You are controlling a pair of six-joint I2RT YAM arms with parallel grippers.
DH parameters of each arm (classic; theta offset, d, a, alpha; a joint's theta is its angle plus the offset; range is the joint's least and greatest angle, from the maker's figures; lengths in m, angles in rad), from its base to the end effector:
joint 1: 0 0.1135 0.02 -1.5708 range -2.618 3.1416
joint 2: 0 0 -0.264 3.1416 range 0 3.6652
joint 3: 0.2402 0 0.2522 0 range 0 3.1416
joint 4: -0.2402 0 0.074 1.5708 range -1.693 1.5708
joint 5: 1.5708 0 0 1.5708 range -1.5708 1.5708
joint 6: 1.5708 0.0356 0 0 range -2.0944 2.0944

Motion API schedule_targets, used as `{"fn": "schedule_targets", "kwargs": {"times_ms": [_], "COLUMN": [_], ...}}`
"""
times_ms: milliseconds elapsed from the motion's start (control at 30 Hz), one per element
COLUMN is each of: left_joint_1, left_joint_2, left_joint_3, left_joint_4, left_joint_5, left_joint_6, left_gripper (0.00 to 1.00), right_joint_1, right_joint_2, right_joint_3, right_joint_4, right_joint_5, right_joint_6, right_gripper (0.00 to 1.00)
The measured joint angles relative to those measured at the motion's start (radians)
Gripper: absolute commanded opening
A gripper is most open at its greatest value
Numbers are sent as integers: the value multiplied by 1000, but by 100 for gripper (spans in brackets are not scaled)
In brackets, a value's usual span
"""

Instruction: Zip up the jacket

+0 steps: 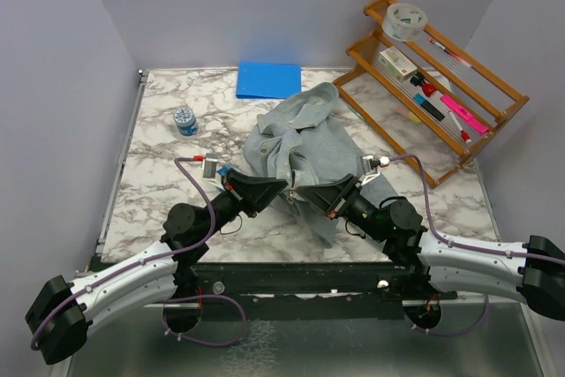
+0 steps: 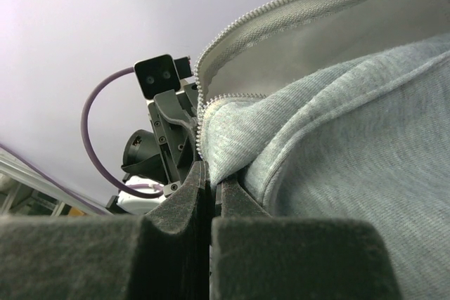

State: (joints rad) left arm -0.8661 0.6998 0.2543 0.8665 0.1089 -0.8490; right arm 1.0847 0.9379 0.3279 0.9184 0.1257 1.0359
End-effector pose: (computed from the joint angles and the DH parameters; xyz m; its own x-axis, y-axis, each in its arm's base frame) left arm 0.1038 -0.1280 0.2768 -0.4417 -0.6324 -0.6364 0.7416 0.1419 -0.6557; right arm 0.0989 0.1775 0.2684 -0.6344 0.6264 -0.4530 -0.5407 0.0592 0.8391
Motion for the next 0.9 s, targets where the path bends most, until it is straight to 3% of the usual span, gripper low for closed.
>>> {"fn": "schedule_targets", "kwargs": {"times_ms": [900], "left_joint_1": [0], "left_joint_2": [6], "left_joint_3": [0], "left_joint_4": [16], "left_joint_5": [0], "left_joint_6": [-6], "left_gripper": [0], "right_joint_1": [-5], "right_joint_2": [10], "right_joint_3": [0], "right_joint_4": [-4], "right_joint_5": [-12], "right_joint_6": [12], "right_gripper": [0]}}
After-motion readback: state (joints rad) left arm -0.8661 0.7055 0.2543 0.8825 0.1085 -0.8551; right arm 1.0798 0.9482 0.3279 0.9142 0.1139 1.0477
